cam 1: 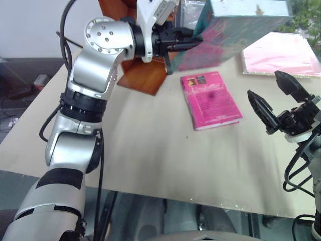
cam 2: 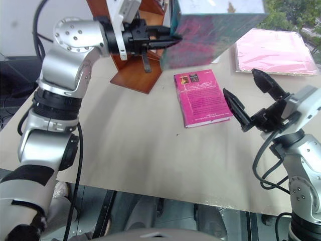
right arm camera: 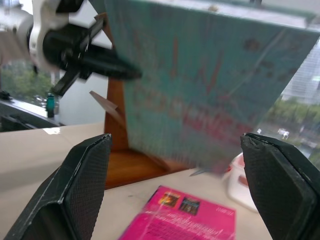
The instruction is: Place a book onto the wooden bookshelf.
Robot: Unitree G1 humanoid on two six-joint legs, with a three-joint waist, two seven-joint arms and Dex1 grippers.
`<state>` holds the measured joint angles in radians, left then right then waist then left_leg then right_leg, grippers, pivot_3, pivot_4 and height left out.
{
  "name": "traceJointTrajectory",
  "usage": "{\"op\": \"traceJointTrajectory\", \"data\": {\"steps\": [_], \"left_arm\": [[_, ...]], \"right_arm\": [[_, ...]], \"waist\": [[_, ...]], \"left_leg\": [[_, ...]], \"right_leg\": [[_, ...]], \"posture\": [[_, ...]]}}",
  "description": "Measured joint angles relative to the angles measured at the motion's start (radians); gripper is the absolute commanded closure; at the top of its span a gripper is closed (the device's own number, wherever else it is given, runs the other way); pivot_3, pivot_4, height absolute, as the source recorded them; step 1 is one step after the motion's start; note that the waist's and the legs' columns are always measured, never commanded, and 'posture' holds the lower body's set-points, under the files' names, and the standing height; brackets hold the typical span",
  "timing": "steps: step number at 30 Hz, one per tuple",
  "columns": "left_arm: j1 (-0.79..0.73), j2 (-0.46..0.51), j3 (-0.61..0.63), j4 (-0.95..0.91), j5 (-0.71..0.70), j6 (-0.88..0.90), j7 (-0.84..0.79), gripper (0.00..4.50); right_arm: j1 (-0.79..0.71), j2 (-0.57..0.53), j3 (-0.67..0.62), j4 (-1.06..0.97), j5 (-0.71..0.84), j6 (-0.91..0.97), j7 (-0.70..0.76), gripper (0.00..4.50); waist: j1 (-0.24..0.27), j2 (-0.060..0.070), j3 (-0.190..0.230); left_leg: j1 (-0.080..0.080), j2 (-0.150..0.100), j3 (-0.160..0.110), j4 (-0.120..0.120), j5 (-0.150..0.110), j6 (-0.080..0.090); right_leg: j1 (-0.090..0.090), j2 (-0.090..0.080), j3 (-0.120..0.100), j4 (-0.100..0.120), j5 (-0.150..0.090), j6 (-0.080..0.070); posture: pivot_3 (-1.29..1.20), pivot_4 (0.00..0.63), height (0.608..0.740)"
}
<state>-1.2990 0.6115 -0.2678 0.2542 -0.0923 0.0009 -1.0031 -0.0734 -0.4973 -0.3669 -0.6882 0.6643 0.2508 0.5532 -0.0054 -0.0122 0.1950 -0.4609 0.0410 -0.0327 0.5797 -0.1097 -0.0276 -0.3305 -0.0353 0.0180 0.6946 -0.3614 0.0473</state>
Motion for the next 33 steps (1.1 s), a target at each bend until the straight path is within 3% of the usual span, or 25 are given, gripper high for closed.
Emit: {"op": "traceJointTrajectory", "data": {"steps": [6,11,24,33], "left_arm": [[-0.118,0.040,-0.068,0.180,0.174,-0.281,-0.094,4.49],[-0.135,0.062,-0.083,0.248,0.225,-0.361,-0.157,4.49],[-0.281,0.107,-0.094,0.300,0.307,-0.292,-0.298,4.49],[-0.282,0.153,-0.096,0.273,0.348,-0.237,-0.360,4.49]], "right_arm": [[-0.024,0.002,0.065,0.055,-0.028,-0.054,0.048,0.28],[-0.036,0.009,0.098,0.097,-0.042,-0.082,0.069,0.28],[-0.154,0.054,0.191,0.274,-0.109,-0.189,0.136,0.28],[-0.203,0.064,0.204,0.338,-0.114,-0.222,0.176,0.28]], "waist": [[-0.008,0.000,0.000],[-0.009,0.001,0.001],[-0.009,0.000,0.001],[-0.013,0.001,0.001]], "left_leg": [[0.000,0.000,0.000,0.000,0.000,0.000],[-0.001,0.001,0.000,0.000,0.000,0.000],[-0.005,0.001,0.000,0.001,0.000,0.000],[-0.005,0.002,0.001,0.001,0.001,0.000]], "right_leg": [[-0.002,0.001,0.000,0.001,0.000,0.000],[-0.002,0.001,0.000,0.001,0.000,0.000],[-0.005,0.001,0.000,0.002,0.000,0.000],[-0.006,0.002,0.000,0.003,0.000,0.000]], "posture": [[0.00,0.150,0.740],[0.00,0.150,0.740],[0.00,0.150,0.740],[0.00,0.150,0.740]]}}
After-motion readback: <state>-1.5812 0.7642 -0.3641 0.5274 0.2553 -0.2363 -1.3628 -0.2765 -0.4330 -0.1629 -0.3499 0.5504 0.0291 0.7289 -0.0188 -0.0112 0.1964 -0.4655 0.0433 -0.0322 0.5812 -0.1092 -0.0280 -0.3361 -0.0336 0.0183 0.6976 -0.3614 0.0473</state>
